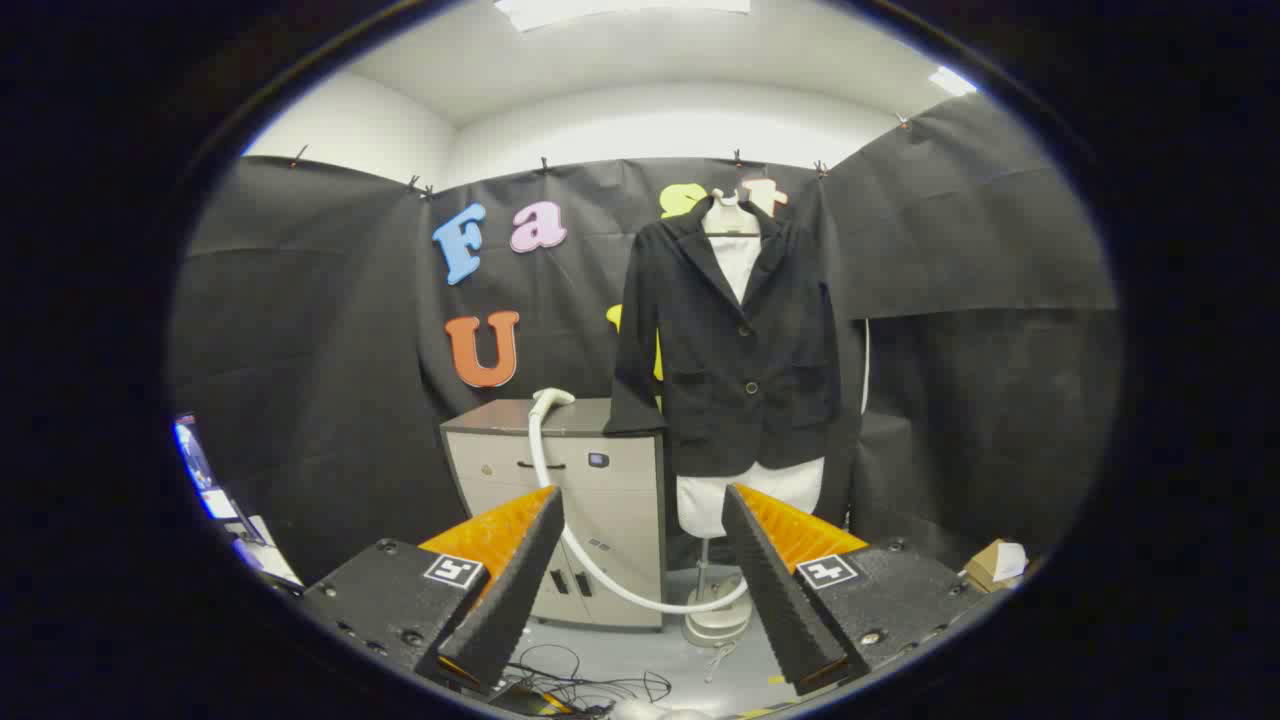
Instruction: Iron the clothes twice with a garment steamer, once on the left side and once on the right side.
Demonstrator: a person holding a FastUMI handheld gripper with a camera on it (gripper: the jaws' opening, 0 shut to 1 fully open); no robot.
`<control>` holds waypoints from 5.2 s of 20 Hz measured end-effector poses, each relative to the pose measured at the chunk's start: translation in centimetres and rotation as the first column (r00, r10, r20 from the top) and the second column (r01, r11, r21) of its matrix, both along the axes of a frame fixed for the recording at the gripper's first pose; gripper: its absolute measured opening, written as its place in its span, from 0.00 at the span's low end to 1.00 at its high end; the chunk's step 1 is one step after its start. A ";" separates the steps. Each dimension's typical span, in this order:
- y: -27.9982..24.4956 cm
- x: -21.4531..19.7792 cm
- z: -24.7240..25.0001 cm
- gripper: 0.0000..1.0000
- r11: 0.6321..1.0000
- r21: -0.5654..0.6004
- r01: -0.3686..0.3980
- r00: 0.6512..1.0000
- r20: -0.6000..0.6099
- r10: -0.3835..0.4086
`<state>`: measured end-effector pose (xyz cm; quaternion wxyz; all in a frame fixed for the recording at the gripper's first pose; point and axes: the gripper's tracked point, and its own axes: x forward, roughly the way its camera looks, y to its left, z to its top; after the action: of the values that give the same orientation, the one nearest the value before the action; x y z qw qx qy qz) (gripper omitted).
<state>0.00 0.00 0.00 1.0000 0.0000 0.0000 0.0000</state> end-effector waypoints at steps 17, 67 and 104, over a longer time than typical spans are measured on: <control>3.9 16.8 6.0 0.99 0.997 0.006 -0.079 0.997 0.005 0.079; 13.6 36.2 9.5 0.35 0.964 0.064 -0.258 0.948 -0.176 0.265; -13.2 35.3 14.5 0.35 0.982 -0.066 0.175 0.983 -0.043 -0.178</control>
<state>35.31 -13.24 14.50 0.9953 -0.0312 0.0246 -0.0889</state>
